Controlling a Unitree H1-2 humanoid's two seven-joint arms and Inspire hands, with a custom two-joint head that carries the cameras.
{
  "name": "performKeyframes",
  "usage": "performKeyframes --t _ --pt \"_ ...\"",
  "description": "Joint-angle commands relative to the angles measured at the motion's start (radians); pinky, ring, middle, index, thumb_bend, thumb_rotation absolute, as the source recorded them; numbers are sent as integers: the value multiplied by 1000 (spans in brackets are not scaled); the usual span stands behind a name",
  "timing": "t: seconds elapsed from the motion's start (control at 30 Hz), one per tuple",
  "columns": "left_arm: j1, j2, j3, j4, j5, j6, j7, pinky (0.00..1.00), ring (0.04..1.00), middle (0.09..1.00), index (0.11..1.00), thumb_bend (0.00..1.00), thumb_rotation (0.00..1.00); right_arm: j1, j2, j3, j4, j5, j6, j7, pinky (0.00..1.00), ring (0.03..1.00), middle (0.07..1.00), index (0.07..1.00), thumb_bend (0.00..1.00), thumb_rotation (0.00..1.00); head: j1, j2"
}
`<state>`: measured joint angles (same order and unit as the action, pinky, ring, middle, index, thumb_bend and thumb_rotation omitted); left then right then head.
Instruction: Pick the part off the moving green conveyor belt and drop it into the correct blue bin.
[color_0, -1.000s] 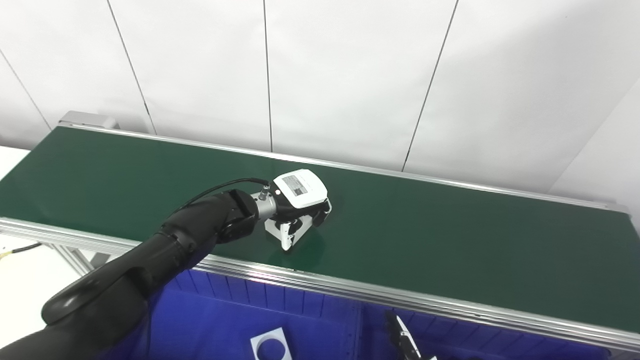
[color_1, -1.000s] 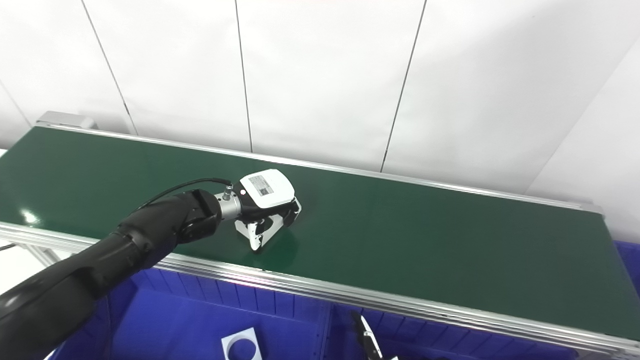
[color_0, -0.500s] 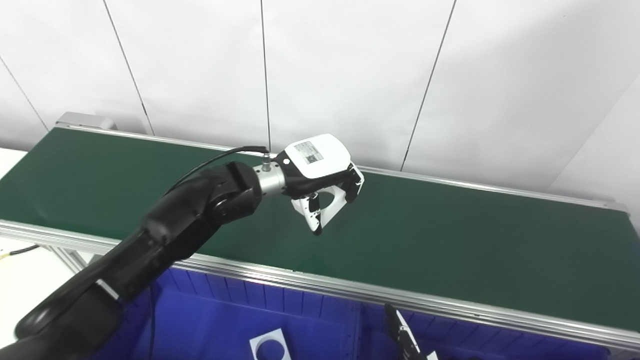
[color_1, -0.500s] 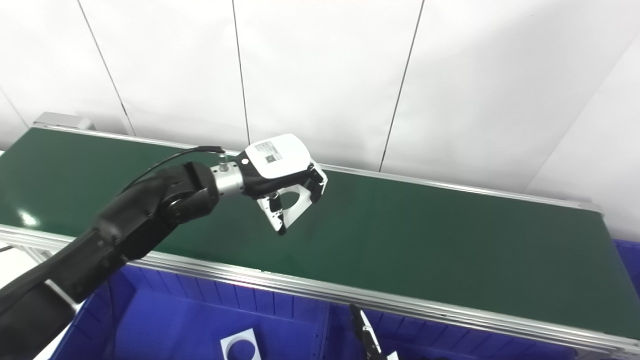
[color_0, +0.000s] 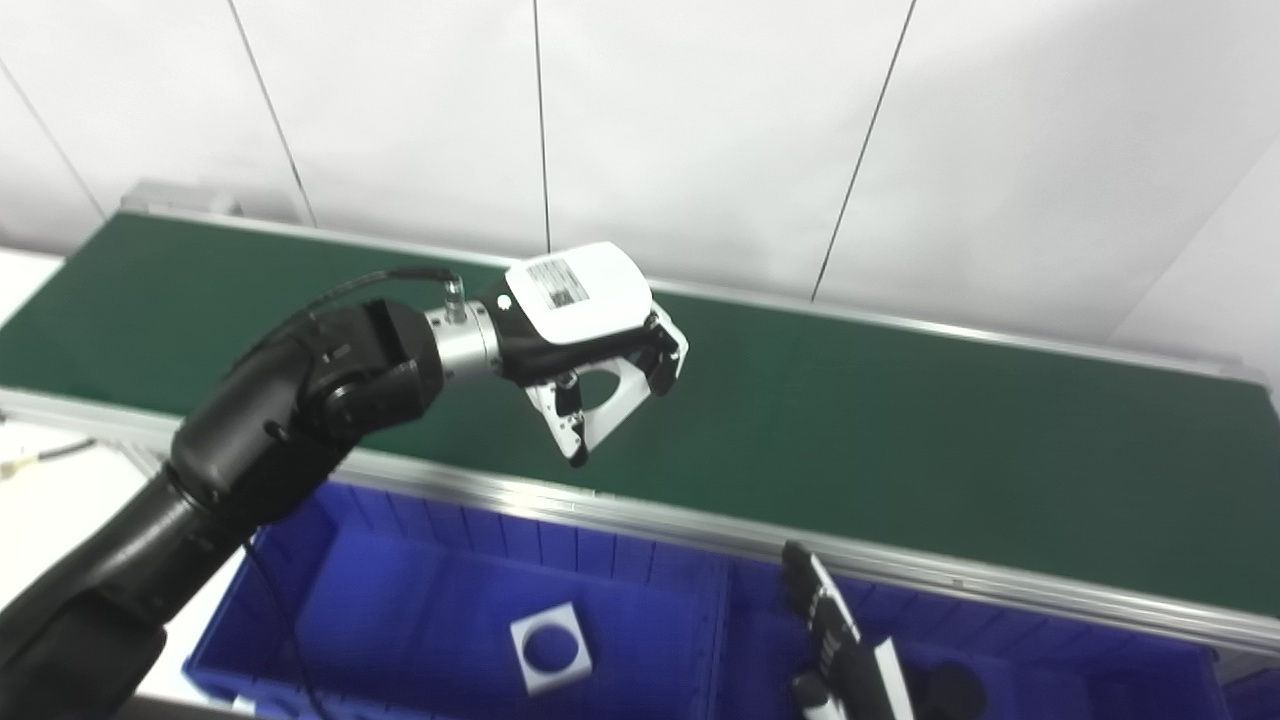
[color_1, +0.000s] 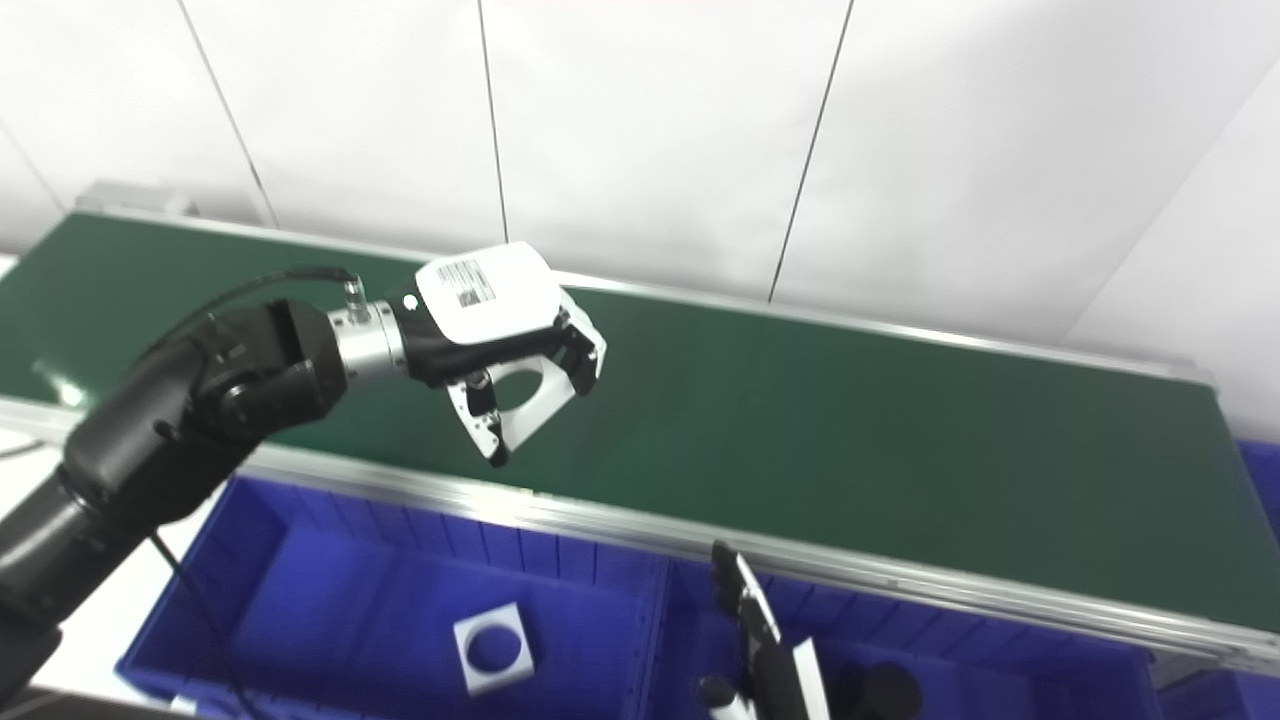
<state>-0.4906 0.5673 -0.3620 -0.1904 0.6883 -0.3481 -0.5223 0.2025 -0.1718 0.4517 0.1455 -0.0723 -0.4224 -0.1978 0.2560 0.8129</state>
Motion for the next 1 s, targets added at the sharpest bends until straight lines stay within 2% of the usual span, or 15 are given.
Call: performKeyframes --t 0.0,0.1,0.27,0.37,0.63,0.8,0.9,0.97 --pt "-5 38 33 -43 -16 6 -1 310 377 496 537 497 0 -5 -11 -28 -49 16 -48 33 896 921 941 952 873 941 40 15" --pt "30 42 49 -66 -19 13 -14 339 394 507 523 499 0 2 -17 -61 -69 26 -48 65 884 918 937 951 875 949 104 35" --pt "104 65 76 -106 -13 20 -42 371 408 516 508 501 0 16 -15 -106 -90 39 -48 115 870 910 930 952 889 968 120 51" --pt "155 88 92 -125 -3 12 -46 341 388 502 529 498 0 24 -9 -130 -102 48 -47 143 871 910 929 955 881 972 134 52" --pt "288 122 120 -138 26 43 -74 295 372 499 539 496 0 29 2 -194 -94 93 -48 231 879 912 928 954 872 953 192 37" --pt "356 107 132 -95 50 58 -46 334 402 519 508 500 0 30 9 -228 -84 98 -48 273 880 910 929 958 871 955 221 22" --pt "398 92 141 -41 87 32 31 317 395 529 504 499 0 27 16 -250 -74 101 -48 294 880 908 928 960 869 958 230 14" --pt "414 83 142 -13 107 21 71 341 403 533 499 499 0 27 19 -260 -71 96 -48 302 879 910 930 962 867 961 230 14"
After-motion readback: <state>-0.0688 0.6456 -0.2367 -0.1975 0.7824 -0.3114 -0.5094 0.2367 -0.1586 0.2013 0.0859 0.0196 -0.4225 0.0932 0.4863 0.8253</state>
